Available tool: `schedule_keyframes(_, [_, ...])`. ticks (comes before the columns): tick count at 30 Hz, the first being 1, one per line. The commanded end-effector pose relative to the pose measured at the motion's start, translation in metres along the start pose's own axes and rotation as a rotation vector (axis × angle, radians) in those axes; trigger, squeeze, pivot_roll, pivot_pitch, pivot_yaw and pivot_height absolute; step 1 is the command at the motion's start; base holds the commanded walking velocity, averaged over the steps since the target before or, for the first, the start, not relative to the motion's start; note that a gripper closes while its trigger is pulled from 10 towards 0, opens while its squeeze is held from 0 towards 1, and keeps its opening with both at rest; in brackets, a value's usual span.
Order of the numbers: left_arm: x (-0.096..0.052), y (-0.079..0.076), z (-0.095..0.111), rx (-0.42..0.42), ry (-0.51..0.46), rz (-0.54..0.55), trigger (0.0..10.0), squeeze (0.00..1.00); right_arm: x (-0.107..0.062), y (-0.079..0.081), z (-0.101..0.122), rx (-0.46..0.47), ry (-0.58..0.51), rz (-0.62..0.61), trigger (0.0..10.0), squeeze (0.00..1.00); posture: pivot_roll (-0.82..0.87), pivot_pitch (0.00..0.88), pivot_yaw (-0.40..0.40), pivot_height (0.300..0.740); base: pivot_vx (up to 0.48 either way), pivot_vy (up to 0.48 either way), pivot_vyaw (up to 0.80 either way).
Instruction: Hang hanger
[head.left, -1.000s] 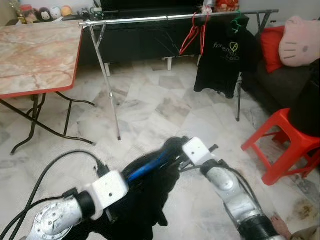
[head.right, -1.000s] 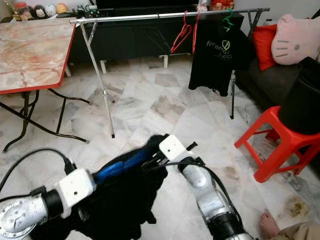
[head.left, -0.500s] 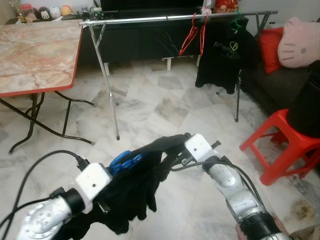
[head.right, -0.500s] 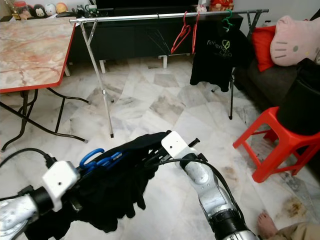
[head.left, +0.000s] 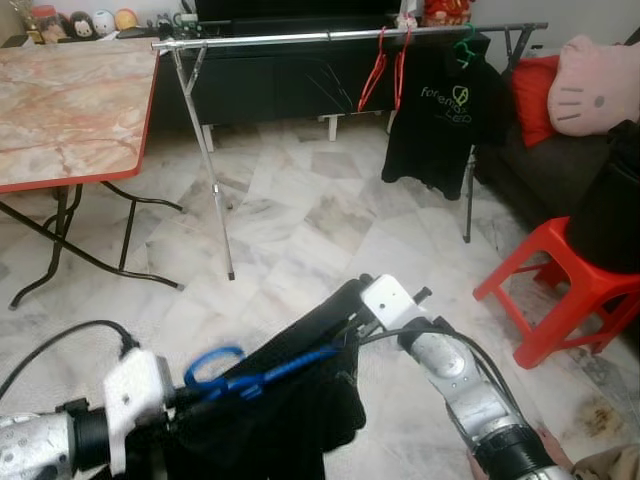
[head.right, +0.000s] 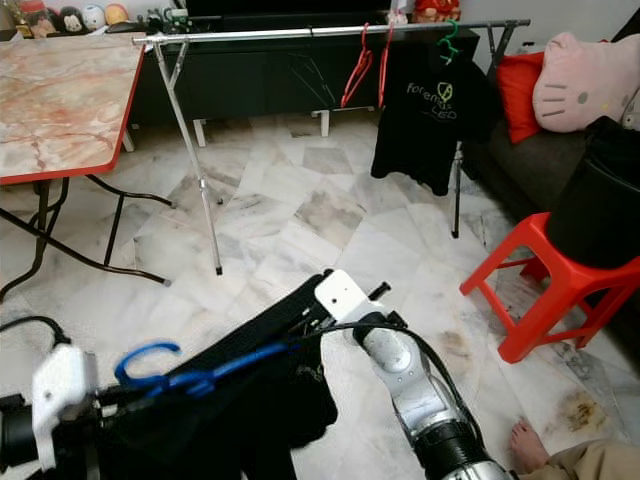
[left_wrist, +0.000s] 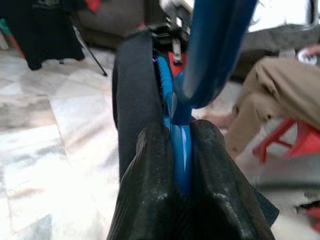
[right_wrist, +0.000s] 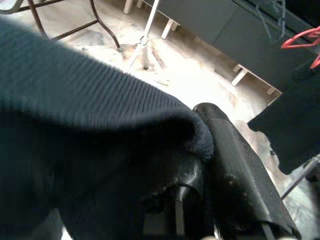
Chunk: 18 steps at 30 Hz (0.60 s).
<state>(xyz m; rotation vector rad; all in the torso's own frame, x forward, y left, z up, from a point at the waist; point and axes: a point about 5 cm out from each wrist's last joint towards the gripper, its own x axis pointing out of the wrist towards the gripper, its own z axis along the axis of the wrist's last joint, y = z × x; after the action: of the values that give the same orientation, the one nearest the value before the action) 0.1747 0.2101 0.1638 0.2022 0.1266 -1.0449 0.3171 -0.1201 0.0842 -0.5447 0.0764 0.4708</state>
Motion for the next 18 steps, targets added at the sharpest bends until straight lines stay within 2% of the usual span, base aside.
schedule_keyframes(1, [-0.004,0.001,0.003,0.0,-0.018,-0.002,10.0,0.0,-0.001,-0.009,-0.003,0.027,0.006,-0.035,0.0,0.0,0.0,0.073,-0.042,0.74,0.0,0.0,0.0])
schedule_keyframes(6, [-0.002,-0.001,-0.002,-0.003,0.008,-0.003,10.0,0.0,-0.001,-0.01,-0.001,0.044,-0.006,-0.054,0.0,0.0,0.0,0.073,-0.043,0.74,0.0,0.0,0.0])
schedule_keyframes(9, [-0.003,-0.001,0.001,-0.047,-0.045,0.002,10.0,0.0,-0.001,-0.009,-0.004,0.104,-0.002,-0.067,0.0,0.0,0.0,0.073,-0.043,0.74,0.0,0.0,0.0])
schedule_keyframes(12, [-0.007,0.004,0.008,-0.07,-0.11,0.024,10.0,0.0,-0.004,-0.011,-0.018,0.246,0.042,-0.125,0.0,0.0,0.0,0.073,-0.043,0.74,0.0,0.0,0.0])
schedule_keyframes(18, [-0.005,0.009,0.015,-0.087,-0.19,0.054,10.0,0.0,-0.009,-0.014,-0.034,0.433,0.078,-0.197,0.0,0.0,0.0,0.071,-0.041,0.74,0.0,0.0,0.0])
